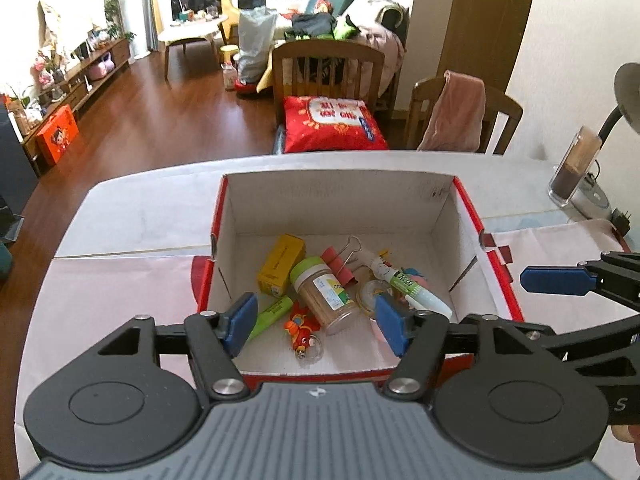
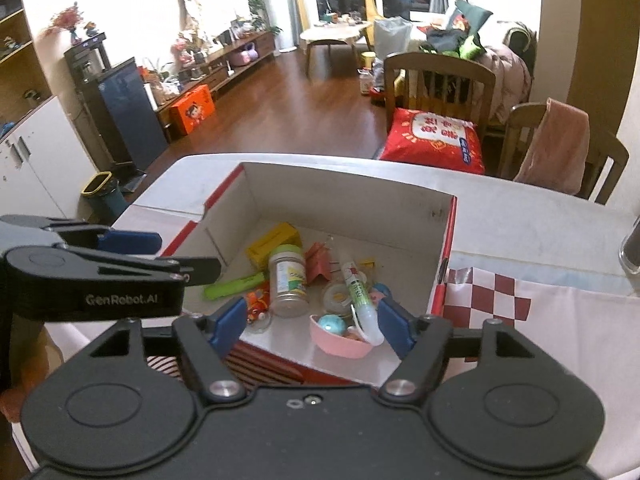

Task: Organize rigid objects
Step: 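Lift both tools out of the shoebox toward the pill bottle and doll keychain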

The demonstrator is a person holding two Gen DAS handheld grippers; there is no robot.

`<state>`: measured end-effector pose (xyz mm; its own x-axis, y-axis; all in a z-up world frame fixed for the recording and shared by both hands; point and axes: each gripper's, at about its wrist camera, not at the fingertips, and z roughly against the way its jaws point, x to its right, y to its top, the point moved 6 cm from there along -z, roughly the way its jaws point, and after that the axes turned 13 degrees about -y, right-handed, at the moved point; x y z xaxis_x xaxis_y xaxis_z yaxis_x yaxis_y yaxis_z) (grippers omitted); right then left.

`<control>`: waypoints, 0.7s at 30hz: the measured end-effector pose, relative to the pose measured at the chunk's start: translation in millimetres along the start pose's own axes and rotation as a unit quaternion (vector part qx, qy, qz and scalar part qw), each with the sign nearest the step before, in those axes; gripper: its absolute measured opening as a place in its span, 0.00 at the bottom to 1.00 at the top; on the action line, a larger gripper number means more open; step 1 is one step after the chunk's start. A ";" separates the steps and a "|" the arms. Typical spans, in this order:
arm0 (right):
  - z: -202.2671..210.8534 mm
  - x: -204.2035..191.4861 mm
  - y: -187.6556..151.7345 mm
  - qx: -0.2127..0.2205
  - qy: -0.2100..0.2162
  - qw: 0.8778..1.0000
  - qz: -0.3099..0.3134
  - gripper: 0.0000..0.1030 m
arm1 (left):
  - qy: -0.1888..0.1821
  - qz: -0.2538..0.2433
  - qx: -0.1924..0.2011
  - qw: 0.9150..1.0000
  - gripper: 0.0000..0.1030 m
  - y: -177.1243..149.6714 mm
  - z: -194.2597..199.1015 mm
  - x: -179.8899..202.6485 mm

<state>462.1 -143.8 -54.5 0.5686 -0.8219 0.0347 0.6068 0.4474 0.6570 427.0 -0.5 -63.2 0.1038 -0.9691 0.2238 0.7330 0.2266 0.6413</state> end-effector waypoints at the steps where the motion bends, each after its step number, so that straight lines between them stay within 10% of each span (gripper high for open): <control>1: 3.4 -0.6 -1.4 0.002 0.002 1.000 0.002 0.72 | 0.000 0.001 0.002 1.000 0.63 -0.5 3.9 1.1; 21: 58.9 -26.4 -42.4 0.040 0.037 0.998 0.027 0.99 | -0.006 0.016 0.023 1.000 0.79 -46.9 65.6 -1.6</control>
<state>388.6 -161.8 -38.9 0.6410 -0.7673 0.0185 0.5292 0.4592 0.7135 348.4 -3.2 -45.5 0.1195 -0.9600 0.2534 0.6978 0.2627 0.6664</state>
